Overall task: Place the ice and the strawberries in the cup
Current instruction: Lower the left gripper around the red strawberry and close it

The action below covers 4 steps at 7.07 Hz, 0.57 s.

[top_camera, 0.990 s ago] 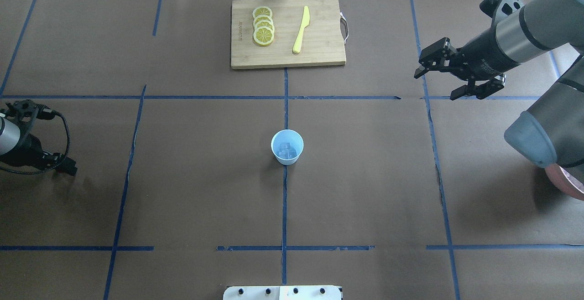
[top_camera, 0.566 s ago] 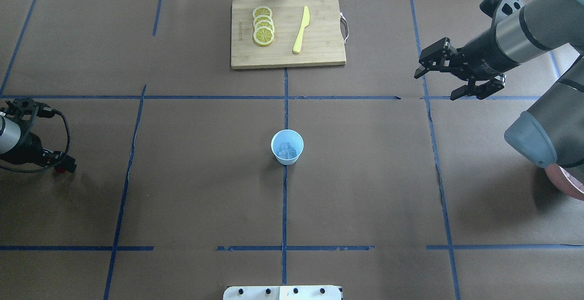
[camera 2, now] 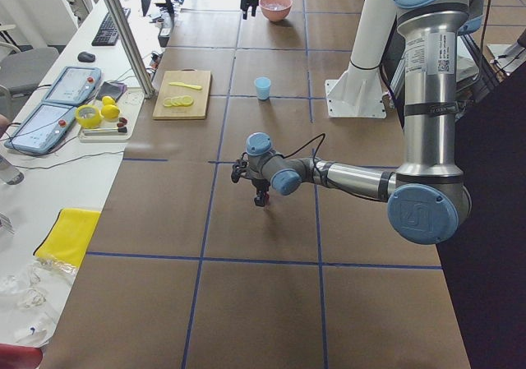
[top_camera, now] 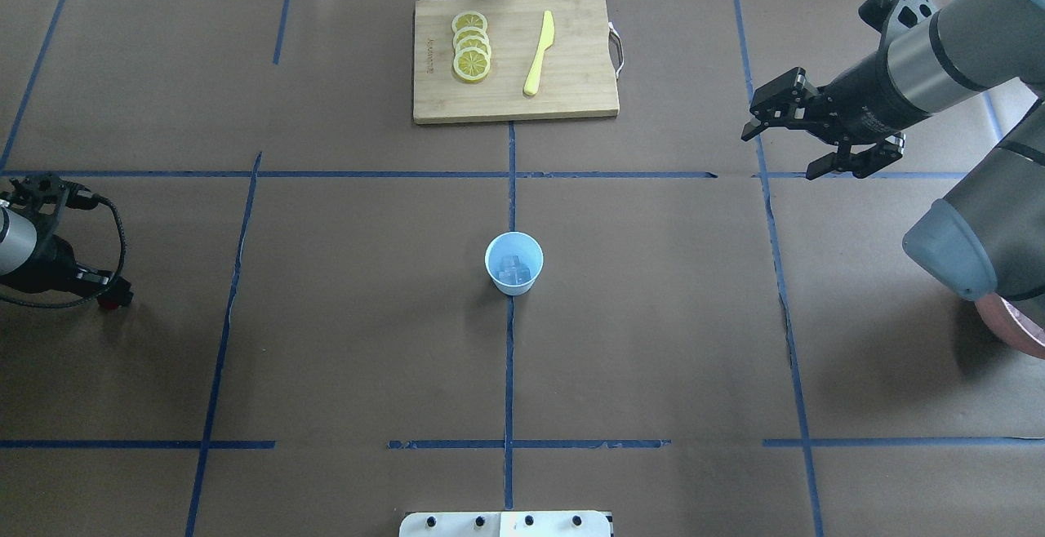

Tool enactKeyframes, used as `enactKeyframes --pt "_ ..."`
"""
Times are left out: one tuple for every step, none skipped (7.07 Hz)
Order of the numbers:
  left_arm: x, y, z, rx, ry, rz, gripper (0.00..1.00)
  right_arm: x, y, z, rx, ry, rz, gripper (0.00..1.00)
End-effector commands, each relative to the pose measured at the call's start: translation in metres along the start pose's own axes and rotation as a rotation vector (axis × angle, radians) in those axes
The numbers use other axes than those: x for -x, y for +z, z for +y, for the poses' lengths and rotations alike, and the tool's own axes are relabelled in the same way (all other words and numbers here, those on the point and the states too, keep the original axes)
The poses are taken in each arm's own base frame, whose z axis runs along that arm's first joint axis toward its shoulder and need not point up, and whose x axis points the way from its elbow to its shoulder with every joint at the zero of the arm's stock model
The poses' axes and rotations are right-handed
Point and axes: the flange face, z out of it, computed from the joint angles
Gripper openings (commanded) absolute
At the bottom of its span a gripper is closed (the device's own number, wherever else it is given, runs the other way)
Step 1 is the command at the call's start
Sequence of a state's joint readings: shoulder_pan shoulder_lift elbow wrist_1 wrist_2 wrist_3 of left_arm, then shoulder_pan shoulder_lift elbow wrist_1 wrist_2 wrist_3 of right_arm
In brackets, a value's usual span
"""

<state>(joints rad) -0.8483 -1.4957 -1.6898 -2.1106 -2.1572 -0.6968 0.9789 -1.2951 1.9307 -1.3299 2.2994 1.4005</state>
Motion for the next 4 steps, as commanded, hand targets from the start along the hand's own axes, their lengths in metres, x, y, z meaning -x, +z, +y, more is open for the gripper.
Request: enactKeyframes --pt "-0.001 -0.002 0.0 -0.002 -0.002 0.003 0.07 -0.002 -0.001 0.001 -0.001 0.001 0.0 0.99" --pt "-0.006 -0.005 0.0 -0.002 -0.004 0.017 0.0 -0.002 -0.002 0.001 -0.001 0.001 0.0 0.99" --pt "-0.029 -0.029 -0.003 -0.03 0.02 0.057 0.0 -0.002 -0.006 0.001 -0.004 0.0 -0.005 0.99" --pt "-0.059 -0.057 -0.001 -0.031 0.016 0.136 0.0 -0.008 -0.009 0.003 -0.006 0.0 -0.006 0.99"
